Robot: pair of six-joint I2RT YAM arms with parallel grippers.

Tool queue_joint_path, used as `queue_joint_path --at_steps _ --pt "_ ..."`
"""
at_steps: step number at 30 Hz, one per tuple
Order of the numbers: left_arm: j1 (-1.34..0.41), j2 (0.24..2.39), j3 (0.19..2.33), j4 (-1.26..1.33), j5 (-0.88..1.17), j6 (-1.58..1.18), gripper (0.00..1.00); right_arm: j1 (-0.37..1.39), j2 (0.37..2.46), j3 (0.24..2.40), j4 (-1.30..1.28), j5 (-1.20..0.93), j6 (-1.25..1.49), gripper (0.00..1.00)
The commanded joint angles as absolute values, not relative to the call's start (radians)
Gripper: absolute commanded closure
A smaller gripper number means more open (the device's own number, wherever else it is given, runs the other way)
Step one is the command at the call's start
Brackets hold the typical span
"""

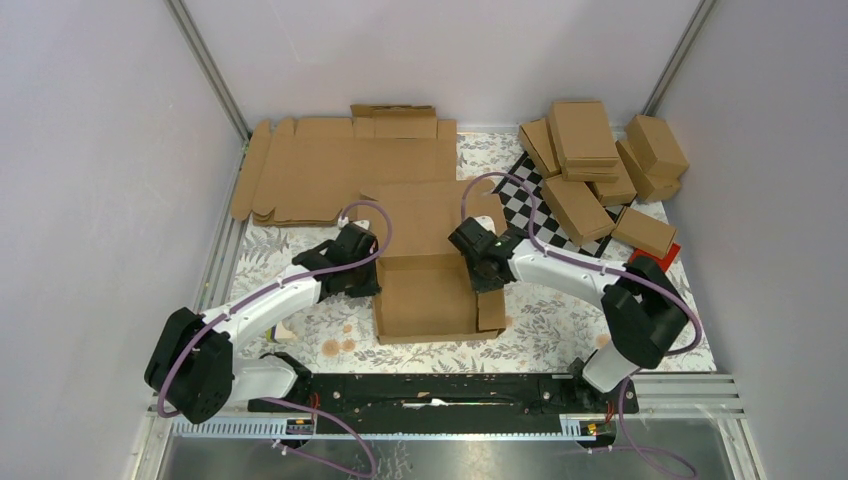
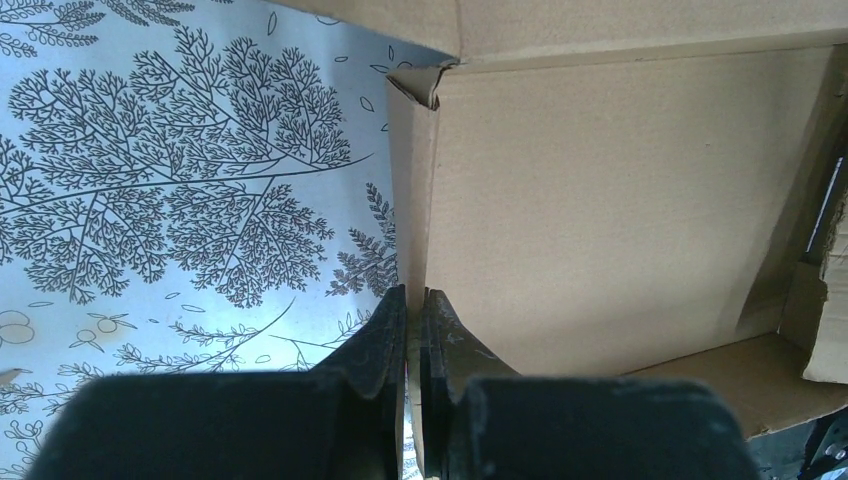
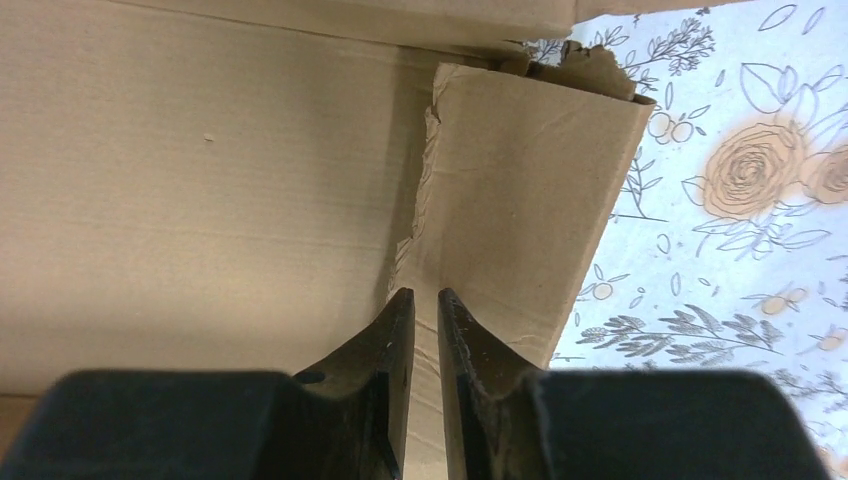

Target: Fold the paper box

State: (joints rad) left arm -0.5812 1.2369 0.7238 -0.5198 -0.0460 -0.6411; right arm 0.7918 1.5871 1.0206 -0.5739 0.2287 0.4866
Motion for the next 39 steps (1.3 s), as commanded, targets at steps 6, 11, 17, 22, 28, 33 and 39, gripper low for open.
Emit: queue_joint_path --at_steps 6,11,17,22,28,33,39 --pt "-0.578 1.193 0.736 -0.467 -0.055 -0.665 1.00 0.852 1.654 1.069 -0.670 0.330 0.455 0.81" --pt "-0.578 1.192 0.735 -0.466 -0.057 -0.663 1.00 0.853 1.662 1.029 -0.580 0.197 0.469 0.97" --pt "-0.578 1.185 0.729 -0.466 -0.062 -0.658 1.00 0.853 1.721 0.997 -0.631 0.339 0.472 1.00" --pt "-0.578 1.206 0.740 -0.472 -0.078 -0.653 1.00 0.867 1.703 1.065 -0.726 0.497 0.492 1.00" --pt "-0.578 1.203 0.739 -0.476 -0.090 -0.657 1.00 0.870 1.661 1.091 -0.668 0.391 0.458 0.98" --pt "-0.578 1.206 0.733 -0.469 -0.085 -0.652 1.00 0.870 1.639 1.126 -0.555 0.126 0.442 0.82" --pt "-0.578 1.198 0.729 -0.483 -0.081 -0.654 0.98 0.870 1.584 1.178 -0.546 0.066 0.441 0.74"
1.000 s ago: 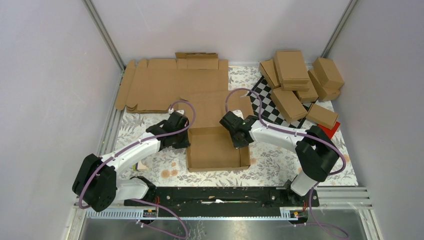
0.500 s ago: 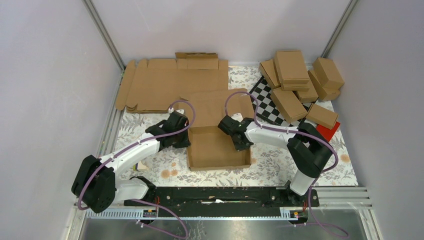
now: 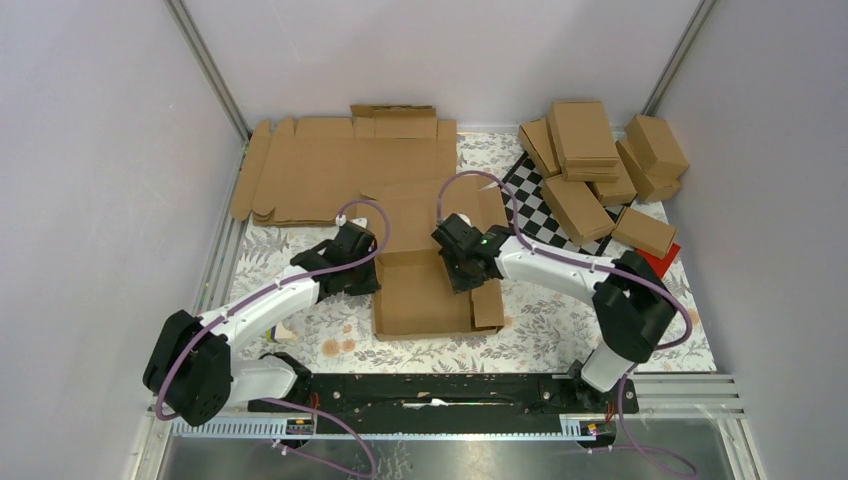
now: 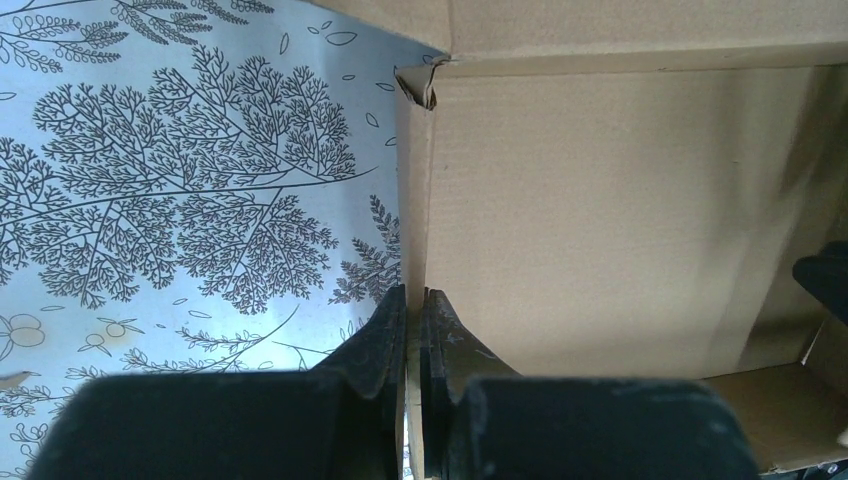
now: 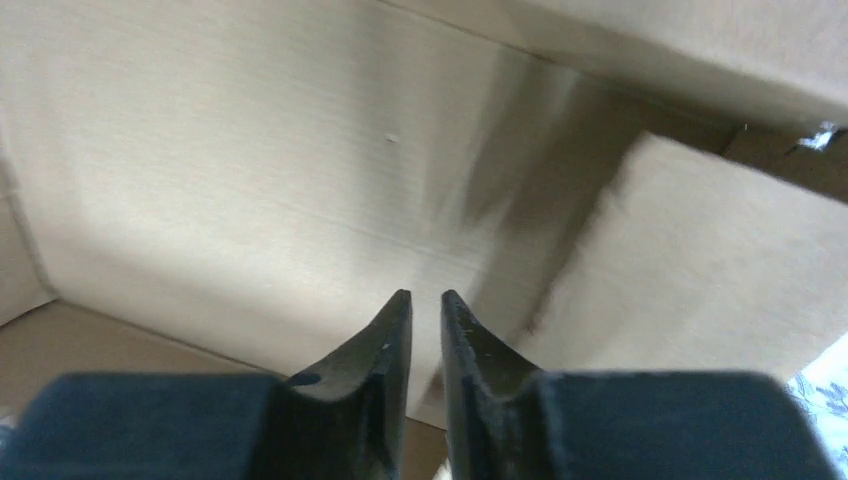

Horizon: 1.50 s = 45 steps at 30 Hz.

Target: Fold the paper box

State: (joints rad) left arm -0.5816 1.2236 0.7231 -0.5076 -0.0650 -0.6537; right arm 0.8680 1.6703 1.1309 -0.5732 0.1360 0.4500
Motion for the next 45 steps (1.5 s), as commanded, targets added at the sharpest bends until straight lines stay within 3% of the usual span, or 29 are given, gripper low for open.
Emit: queue_joint_path --at_steps 1,9,15,22,28,30,32,33,42,45 --pt "-0.578 1.193 0.729 -0.489 -0.087 -0.653 0.97 0.870 1.561 1.171 -0.546 0.083 0.444 0.70" --pt "-0.578 1.175 0.730 -0.503 -0.095 -0.664 0.93 0.868 1.355 1.071 -0.619 0.192 0.448 0.52" --pt "-0.578 1.186 0.758 -0.526 -0.112 -0.658 0.92 0.823 1.127 0.989 -0.658 0.313 0.489 0.33" --pt "-0.578 1.189 0.773 -0.539 -0.123 -0.649 0.95 0.497 1.013 0.832 -0.571 0.030 0.469 0.23" --pt "-0.578 1.186 0.751 -0.536 -0.112 -0.650 1.00 0.351 1.010 0.733 -0.530 0.149 0.499 0.33" --pt "-0.576 1.178 0.739 -0.531 -0.110 -0.650 1.00 0.342 1.024 0.707 -0.515 0.181 0.545 0.43" --pt "-0.577 1.169 0.729 -0.521 -0.108 -0.650 1.00 0.342 1.026 0.669 -0.487 0.183 0.601 0.61" --pt "-0.575 1.165 0.723 -0.515 -0.102 -0.653 1.00 0.342 1.028 0.642 -0.459 0.164 0.616 0.63" --pt "-0.450 1.068 0.617 -0.379 0.141 -0.685 1.00 0.329 1.102 0.567 -0.350 0.025 0.621 0.61" --pt "-0.442 1.036 0.610 -0.371 0.154 -0.686 1.00 0.311 1.103 0.546 -0.279 -0.143 0.605 0.63"
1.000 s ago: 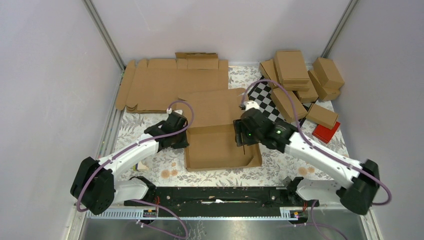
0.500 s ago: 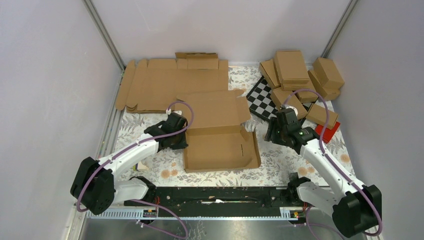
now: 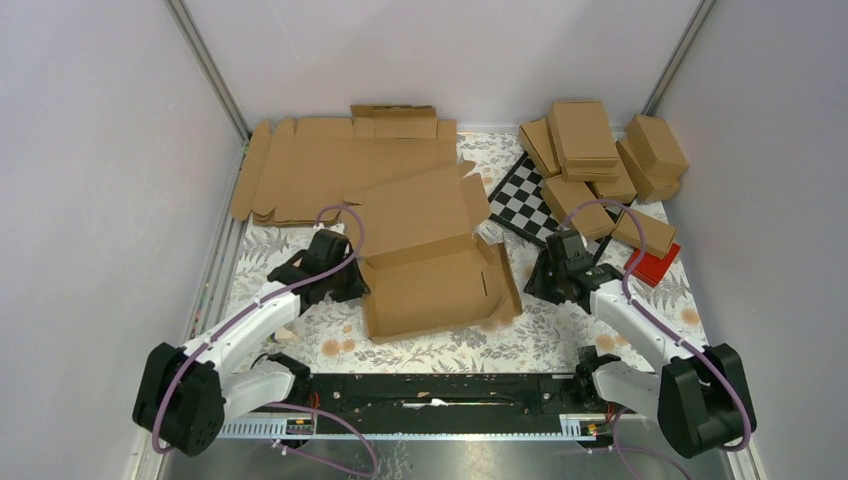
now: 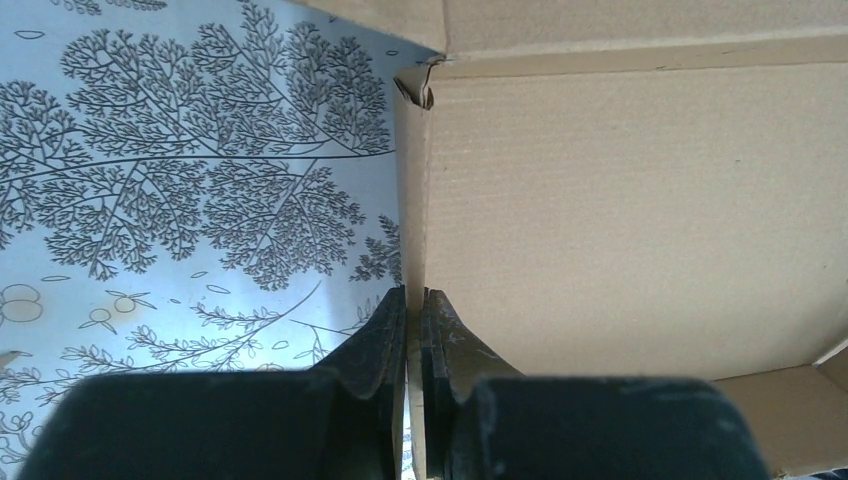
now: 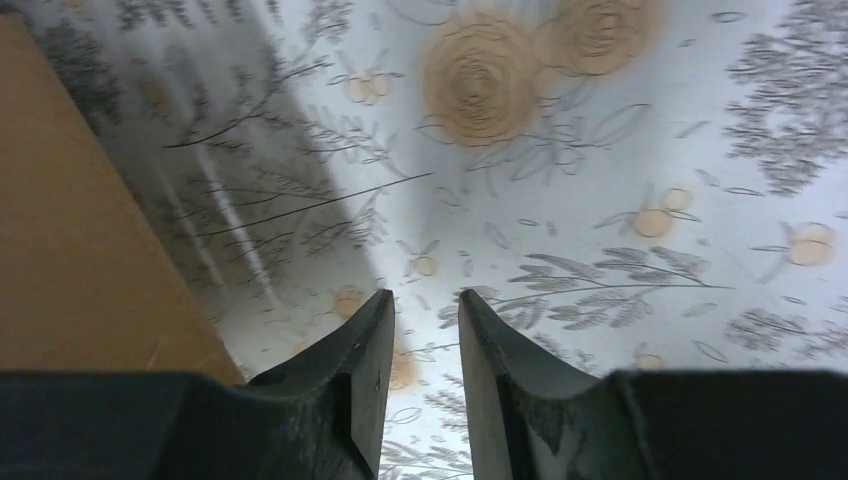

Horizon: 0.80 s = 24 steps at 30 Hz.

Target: Fold the paper box

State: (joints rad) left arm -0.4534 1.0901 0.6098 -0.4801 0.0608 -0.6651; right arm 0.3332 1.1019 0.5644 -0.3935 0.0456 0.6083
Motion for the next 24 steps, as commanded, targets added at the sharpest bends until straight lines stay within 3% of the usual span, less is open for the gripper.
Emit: queue_joint_path --at_steps 1,6,24 --pt "-0.442 1.039 0.615 -0.377 0.154 -0.682 1.00 0.310 1.096 0.536 -0.236 -0.218 0.605 0.64" --pt "-0.442 1.071 0.634 -0.404 0.149 -0.659 1.00 0.310 1.046 0.520 -0.074 -0.434 0.669 0.60" --pt "-0.442 1.092 0.631 -0.387 0.154 -0.661 1.00 0.310 1.014 0.556 -0.068 -0.583 0.656 0.49"
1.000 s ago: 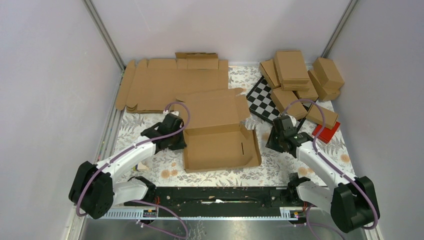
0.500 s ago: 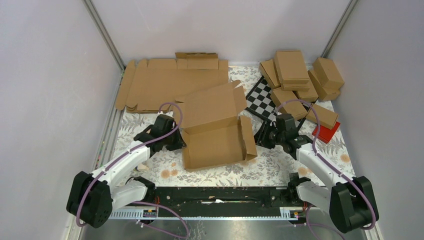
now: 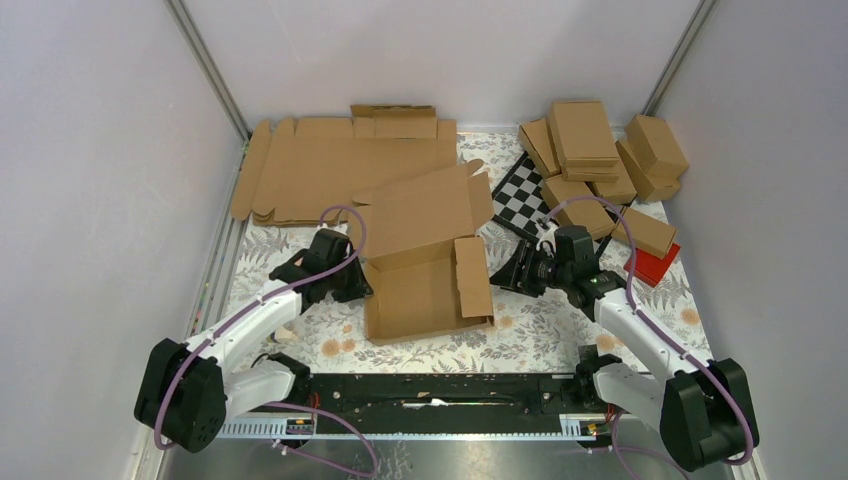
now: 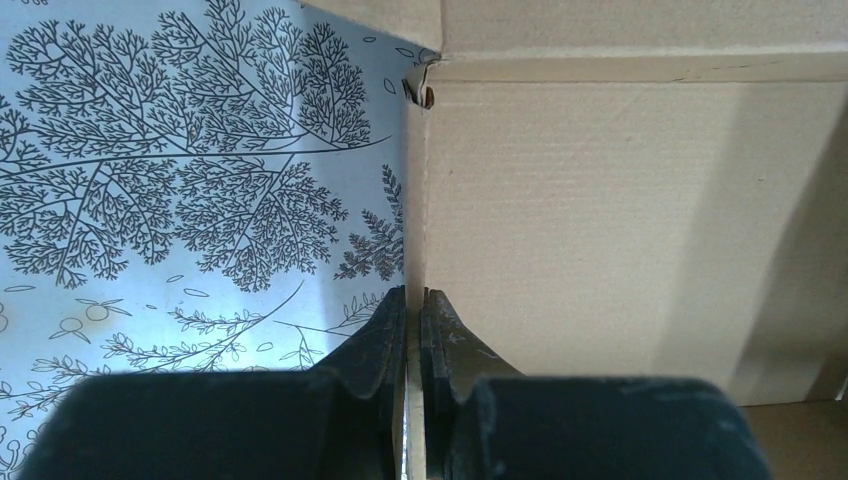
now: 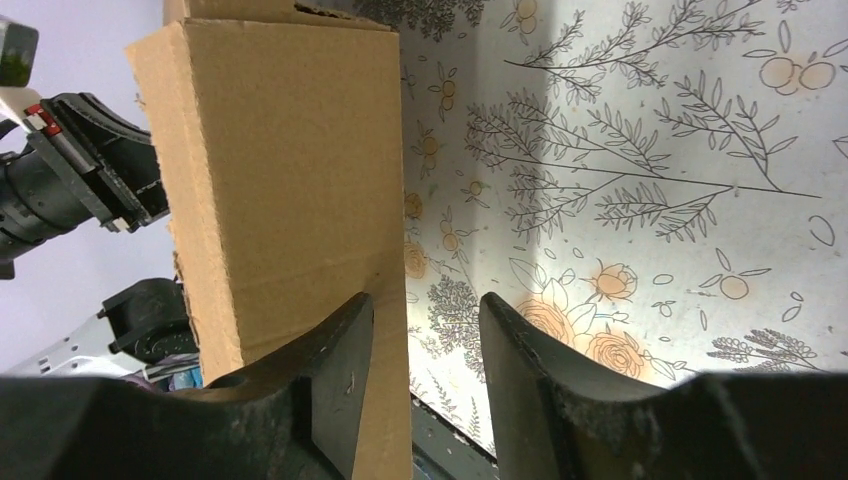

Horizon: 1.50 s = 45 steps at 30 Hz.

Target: Fold the paper box

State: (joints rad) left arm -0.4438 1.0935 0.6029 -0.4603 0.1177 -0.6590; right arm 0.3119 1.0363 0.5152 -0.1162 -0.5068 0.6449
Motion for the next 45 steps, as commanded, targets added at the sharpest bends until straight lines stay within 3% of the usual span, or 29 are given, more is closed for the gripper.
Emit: queue_joint_path --at_steps 1,15,23,34,40,45 --pt "-0.441 1.094 0.629 -0.387 0.155 -0.662 1.00 0.310 1.011 0.556 -0.063 -0.594 0.661 0.49" --pt "-0.442 1.103 0.630 -0.380 0.160 -0.668 1.00 0.310 0.983 0.531 0.059 -0.709 0.732 0.46" --pt "-0.442 1.114 0.633 -0.380 0.153 -0.665 1.00 0.311 1.039 0.547 -0.040 -0.694 0.669 0.44" --pt "-0.450 1.143 0.662 -0.419 0.092 -0.660 1.00 0.352 1.053 0.558 -0.064 -0.726 0.627 0.31" --pt "-0.480 1.142 0.682 -0.451 0.037 -0.660 1.00 0.413 1.095 0.597 -0.133 -0.594 0.591 0.39" --pt "-0.513 1.144 0.711 -0.493 -0.054 -0.673 1.00 0.551 1.181 0.712 -0.323 -0.296 0.504 0.38"
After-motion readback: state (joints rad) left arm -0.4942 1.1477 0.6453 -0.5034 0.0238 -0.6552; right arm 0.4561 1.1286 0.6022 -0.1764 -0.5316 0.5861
